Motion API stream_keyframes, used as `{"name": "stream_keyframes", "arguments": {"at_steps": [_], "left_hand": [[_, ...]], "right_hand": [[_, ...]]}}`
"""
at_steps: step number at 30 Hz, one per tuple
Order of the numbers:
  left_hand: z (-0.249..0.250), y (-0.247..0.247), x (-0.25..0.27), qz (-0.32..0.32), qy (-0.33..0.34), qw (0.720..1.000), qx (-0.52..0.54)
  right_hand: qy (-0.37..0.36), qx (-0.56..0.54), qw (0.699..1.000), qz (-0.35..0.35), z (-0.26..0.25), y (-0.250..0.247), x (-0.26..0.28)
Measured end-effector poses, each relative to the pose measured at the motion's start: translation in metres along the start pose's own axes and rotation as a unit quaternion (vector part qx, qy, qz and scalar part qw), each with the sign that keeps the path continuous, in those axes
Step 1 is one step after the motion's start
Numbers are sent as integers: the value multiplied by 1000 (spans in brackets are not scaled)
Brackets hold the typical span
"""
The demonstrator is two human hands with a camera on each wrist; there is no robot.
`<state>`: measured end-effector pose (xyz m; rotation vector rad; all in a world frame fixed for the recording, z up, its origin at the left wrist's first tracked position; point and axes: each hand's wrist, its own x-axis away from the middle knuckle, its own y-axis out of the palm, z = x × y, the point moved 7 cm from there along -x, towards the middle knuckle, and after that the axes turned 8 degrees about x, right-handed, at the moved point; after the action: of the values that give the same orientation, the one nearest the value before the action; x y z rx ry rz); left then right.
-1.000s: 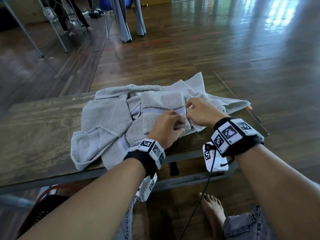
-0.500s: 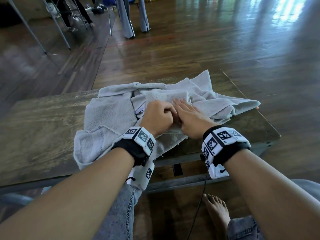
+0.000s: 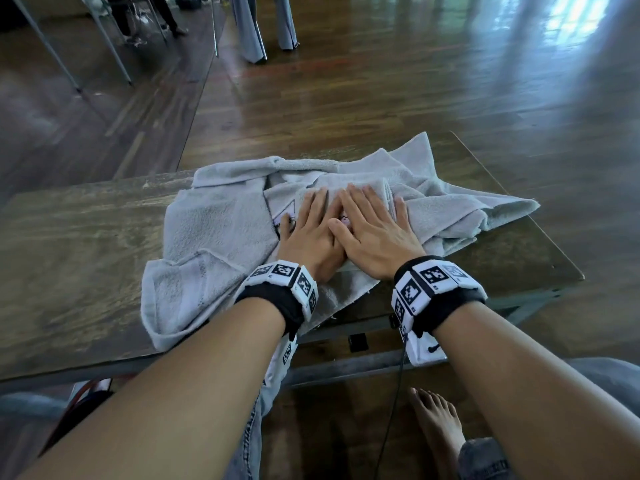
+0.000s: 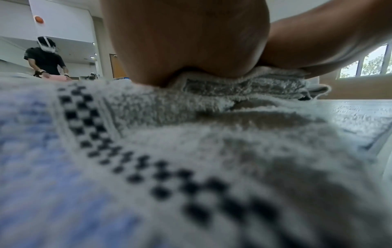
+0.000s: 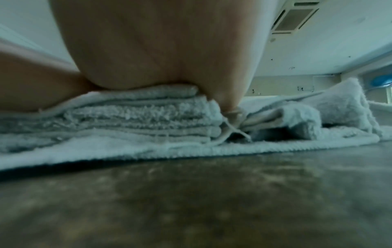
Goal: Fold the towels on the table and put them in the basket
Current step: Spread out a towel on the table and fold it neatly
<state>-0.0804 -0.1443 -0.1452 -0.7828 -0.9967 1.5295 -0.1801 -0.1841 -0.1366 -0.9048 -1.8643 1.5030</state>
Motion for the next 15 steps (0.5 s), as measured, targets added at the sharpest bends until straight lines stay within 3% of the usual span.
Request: {"name": "stream_keyframes", "arguments": {"at_steps": [10,15], "left_hand": [[-11,2,-3,63,-21,996,56],[-26,2,-2,66,-52,993,83]], "right_hand": [[53,45,997,32,19,2,-8],[68,29,997,12,23,3,-6]]}}
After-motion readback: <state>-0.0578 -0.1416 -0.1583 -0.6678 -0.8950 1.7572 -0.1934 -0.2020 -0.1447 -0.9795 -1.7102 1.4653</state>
